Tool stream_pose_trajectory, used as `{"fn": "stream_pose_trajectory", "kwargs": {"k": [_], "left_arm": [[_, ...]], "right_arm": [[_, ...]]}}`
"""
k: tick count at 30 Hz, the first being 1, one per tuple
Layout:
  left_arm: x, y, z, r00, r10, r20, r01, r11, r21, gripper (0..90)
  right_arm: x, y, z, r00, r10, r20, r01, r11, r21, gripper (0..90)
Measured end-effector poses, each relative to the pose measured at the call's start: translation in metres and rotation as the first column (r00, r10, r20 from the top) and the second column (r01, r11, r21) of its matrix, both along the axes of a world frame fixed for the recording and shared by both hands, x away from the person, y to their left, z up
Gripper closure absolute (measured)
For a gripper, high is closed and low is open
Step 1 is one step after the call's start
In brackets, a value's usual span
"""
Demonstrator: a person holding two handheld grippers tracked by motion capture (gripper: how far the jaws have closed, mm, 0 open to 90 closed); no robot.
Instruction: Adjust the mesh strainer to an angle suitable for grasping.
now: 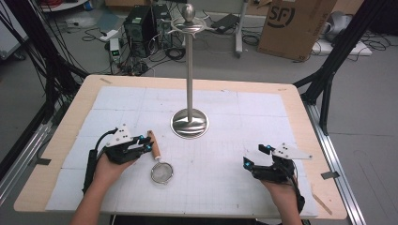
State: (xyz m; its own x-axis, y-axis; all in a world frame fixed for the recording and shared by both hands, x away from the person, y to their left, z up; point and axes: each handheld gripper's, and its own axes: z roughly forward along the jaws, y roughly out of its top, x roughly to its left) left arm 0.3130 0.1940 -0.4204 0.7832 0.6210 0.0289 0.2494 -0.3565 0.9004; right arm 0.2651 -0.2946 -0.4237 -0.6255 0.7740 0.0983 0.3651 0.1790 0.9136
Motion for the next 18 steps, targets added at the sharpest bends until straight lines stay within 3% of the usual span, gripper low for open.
{"fn": "stream_pose_trajectory", "kwargs": {"k": [9,18], "left_arm": [[0.020,-0.021,0.005,0.9998,-0.016,-0.006,0.017,0.9916,0.128,87.8],[0.035,-0.032,-0.006,0.9997,-0.011,-0.024,0.015,0.9840,0.178,89.6]], "right_arm": [[0.000,0.003,-0.001,0.9999,0.012,-0.010,-0.012,1.000,-0.012,16.3],[0.001,0.005,-0.003,0.9996,0.018,-0.021,-0.018,1.000,-0.019,16.4]]}}
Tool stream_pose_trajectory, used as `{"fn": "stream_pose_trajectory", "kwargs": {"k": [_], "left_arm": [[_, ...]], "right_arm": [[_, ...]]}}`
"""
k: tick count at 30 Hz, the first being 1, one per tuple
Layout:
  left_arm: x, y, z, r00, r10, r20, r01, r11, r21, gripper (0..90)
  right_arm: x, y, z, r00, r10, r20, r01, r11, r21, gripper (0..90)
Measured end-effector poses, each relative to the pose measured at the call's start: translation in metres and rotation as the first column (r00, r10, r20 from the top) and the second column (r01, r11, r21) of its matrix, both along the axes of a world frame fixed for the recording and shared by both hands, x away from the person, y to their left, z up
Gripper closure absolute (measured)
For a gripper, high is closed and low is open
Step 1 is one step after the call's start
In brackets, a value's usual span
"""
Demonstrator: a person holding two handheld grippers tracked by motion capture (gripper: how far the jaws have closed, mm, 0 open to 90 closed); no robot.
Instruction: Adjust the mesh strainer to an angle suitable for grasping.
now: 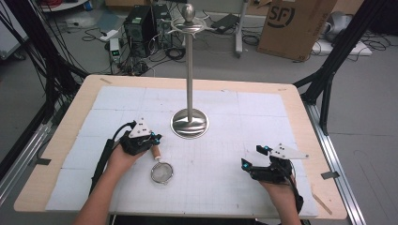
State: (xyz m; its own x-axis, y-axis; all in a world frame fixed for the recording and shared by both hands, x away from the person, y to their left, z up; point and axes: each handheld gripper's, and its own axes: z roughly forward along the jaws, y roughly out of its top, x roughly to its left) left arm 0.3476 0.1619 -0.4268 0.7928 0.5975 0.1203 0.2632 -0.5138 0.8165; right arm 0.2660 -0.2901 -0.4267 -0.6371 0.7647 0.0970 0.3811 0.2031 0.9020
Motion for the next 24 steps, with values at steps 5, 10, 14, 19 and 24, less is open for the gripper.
{"fn": "stream_pose_trajectory", "kwargs": {"k": [5,10,14,19,24], "left_arm": [[0.008,0.003,-0.006,0.9994,0.023,-0.027,-0.023,0.9996,0.015,89.6],[0.010,0.006,-0.012,0.9979,0.030,-0.058,-0.028,0.9991,0.030,89.6],[0.010,0.007,-0.011,0.9977,0.032,-0.059,-0.030,0.9991,0.029,89.7],[0.010,0.008,-0.011,0.9977,0.031,-0.060,-0.029,0.9989,0.037,89.6],[0.013,0.006,-0.014,0.9976,0.034,-0.060,-0.032,0.9988,0.037,89.6]], "right_arm": [[0.000,0.001,-0.002,1.0000,0.003,-0.004,-0.003,1.000,-0.007,16.4],[0.001,0.004,-0.003,0.9999,0.012,-0.007,-0.012,1.000,-0.016,16.3],[0.001,0.003,-0.003,0.9999,0.009,-0.010,-0.009,1.000,-0.015,16.3],[0.000,0.004,-0.004,0.9998,0.013,-0.017,-0.013,1.000,-0.016,16.4],[0.001,0.005,-0.005,0.9997,0.015,-0.018,-0.016,1.000,-0.022,16.4]]}}
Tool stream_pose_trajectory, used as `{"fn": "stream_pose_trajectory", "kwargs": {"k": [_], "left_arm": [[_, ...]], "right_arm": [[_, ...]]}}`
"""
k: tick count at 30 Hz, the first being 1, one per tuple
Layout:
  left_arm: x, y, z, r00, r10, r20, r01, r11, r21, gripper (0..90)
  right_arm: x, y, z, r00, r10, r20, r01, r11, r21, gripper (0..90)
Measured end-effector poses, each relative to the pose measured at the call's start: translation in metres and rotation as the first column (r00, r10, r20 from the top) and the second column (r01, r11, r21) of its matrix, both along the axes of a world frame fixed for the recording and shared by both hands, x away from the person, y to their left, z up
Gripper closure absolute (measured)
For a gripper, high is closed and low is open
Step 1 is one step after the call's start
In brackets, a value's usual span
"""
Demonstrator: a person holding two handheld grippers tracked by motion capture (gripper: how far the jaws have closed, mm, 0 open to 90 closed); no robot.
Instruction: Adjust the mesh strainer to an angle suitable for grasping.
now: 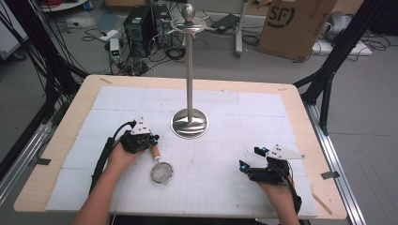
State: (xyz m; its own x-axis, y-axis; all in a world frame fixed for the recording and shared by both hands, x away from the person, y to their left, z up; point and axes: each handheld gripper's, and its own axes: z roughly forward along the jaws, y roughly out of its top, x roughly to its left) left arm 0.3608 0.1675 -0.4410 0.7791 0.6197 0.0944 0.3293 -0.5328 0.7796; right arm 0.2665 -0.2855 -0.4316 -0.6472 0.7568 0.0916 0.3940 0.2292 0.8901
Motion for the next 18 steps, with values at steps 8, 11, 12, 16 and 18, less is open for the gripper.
{"fn": "stream_pose_trajectory", "kwargs": {"k": [8,11,12,16,18], "left_arm": [[0.001,0.003,-0.001,0.9999,0.006,-0.011,-0.006,0.9999,0.011,89.6],[0.000,0.006,0.000,0.9997,0.014,-0.019,-0.013,0.9998,0.015,89.6],[-0.001,0.007,0.000,0.9997,0.016,-0.019,-0.015,0.9997,0.018,89.6],[-0.004,0.010,0.001,0.9997,0.016,-0.016,-0.016,0.9998,0.016,89.6],[-0.004,0.012,0.001,0.9997,0.016,-0.018,-0.016,0.9998,0.015,89.7]], "right_arm": [[0.001,0.000,-0.002,1.0000,0.000,-0.007,0.000,1.000,0.000,16.4],[0.001,0.001,-0.002,0.9999,0.000,-0.014,0.000,1.000,-0.002,16.4],[0.001,0.001,-0.002,0.9999,0.002,-0.011,-0.002,1.000,-0.003,16.4],[0.000,0.001,-0.002,0.9999,0.000,-0.016,0.000,1.000,0.003,16.4],[0.000,0.000,-0.002,0.9999,0.001,-0.012,-0.001,1.000,0.001,16.4]]}}
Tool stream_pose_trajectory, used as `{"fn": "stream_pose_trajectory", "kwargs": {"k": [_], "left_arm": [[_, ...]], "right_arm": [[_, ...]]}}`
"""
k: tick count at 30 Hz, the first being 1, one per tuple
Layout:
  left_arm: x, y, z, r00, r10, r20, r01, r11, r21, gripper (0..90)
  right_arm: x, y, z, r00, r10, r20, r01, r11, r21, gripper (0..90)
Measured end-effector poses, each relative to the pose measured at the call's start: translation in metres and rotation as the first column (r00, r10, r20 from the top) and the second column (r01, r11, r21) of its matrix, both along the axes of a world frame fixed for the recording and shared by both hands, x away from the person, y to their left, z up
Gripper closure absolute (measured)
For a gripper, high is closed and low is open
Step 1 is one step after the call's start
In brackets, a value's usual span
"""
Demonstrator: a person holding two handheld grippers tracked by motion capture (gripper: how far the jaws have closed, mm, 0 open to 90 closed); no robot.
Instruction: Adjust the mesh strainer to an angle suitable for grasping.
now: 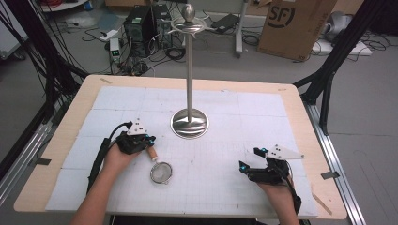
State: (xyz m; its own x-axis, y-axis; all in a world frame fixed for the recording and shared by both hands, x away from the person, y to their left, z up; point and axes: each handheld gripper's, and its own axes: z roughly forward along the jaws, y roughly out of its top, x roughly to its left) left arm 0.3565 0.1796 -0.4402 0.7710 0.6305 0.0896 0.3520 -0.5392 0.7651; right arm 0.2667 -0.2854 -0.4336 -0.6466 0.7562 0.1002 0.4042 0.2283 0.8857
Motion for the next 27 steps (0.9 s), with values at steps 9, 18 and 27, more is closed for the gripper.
{"fn": "stream_pose_trajectory", "kwargs": {"k": [9,18,27], "left_arm": [[-0.004,0.012,-0.003,0.9999,0.012,-0.008,-0.011,0.9998,0.019,89.6],[-0.016,0.021,0.003,1.0000,0.004,0.004,-0.004,0.9991,0.041,89.7],[-0.017,0.029,-0.002,0.9998,0.015,-0.010,-0.015,0.9994,0.032,89.6]], "right_arm": [[0.000,0.000,0.000,1.0000,0.001,-0.005,-0.001,1.000,-0.002,16.4],[0.000,0.001,-0.002,0.9999,0.004,-0.011,-0.004,1.000,-0.006,16.4],[0.000,0.001,-0.002,1.0000,0.006,-0.005,-0.006,1.000,-0.010,16.4]]}}
